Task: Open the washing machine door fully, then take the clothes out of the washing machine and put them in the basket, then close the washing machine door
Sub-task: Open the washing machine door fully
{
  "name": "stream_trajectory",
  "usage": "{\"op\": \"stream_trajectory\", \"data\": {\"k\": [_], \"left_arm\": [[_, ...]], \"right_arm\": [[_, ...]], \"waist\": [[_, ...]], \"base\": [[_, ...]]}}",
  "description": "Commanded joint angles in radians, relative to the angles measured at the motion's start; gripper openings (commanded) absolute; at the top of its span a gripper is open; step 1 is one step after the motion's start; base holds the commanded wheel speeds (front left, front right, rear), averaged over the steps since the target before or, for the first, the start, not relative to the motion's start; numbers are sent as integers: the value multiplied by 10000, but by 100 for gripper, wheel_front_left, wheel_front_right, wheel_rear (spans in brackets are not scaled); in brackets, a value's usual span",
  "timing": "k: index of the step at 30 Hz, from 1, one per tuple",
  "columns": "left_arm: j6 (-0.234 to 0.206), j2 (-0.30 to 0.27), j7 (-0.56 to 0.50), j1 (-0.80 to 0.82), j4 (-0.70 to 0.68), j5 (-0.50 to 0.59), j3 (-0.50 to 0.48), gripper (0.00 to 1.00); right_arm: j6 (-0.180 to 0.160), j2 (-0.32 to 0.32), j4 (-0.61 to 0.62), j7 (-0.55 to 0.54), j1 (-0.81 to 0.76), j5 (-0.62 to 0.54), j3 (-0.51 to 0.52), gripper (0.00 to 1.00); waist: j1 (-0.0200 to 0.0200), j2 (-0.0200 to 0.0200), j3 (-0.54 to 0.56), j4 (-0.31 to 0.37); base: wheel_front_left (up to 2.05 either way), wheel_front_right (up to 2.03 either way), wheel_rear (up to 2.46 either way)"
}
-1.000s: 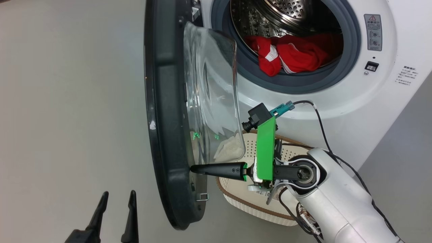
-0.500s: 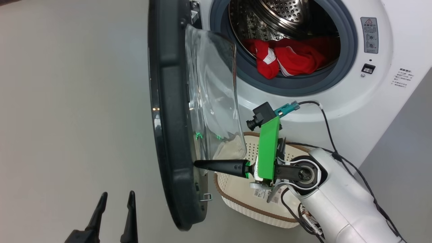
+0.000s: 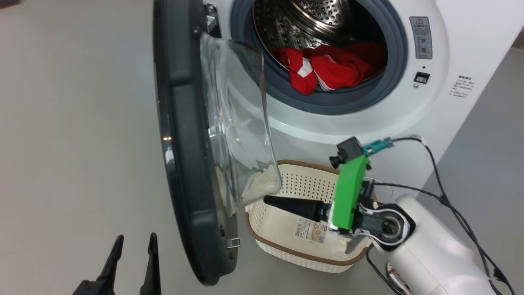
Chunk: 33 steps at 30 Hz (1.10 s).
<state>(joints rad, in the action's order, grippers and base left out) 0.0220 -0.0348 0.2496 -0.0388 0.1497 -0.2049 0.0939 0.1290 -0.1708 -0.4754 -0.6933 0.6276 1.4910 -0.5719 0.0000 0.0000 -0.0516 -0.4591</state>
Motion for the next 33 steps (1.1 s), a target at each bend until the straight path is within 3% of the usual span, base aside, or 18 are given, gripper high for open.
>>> {"op": "stream_trajectory", "data": {"k": [1, 12, 18, 27, 33], "left_arm": [[55, -154, 122, 212, -164, 106, -368, 100], [86, -154, 122, 324, -73, 120, -525, 100], [84, -154, 122, 283, -45, 117, -598, 100], [92, -154, 122, 242, 20, 188, -619, 100], [92, -154, 122, 215, 65, 203, -673, 100]], "right_arm": [[17, -126, 199, 353, -266, -342, -176, 100], [17, -1269, -10, 2522, -935, -1432, -876, 100], [17, -1873, -137, 3935, -1051, -2333, -1735, 100], [17, -2278, -794, 6088, -1036, -3091, -2992, 100], [17, -2371, -1134, 8082, -991, -3396, -3435, 100]], "waist": [[0, 0, -32, 133], [0, 0, -46, 409], [0, 0, 4, 506], [0, 0, 117, 592], [0, 0, 154, 644]], "base": [[0, 0, 0], [0, 0, 0], [0, 0, 0], [0, 0, 0], [0, 0, 0]]}}
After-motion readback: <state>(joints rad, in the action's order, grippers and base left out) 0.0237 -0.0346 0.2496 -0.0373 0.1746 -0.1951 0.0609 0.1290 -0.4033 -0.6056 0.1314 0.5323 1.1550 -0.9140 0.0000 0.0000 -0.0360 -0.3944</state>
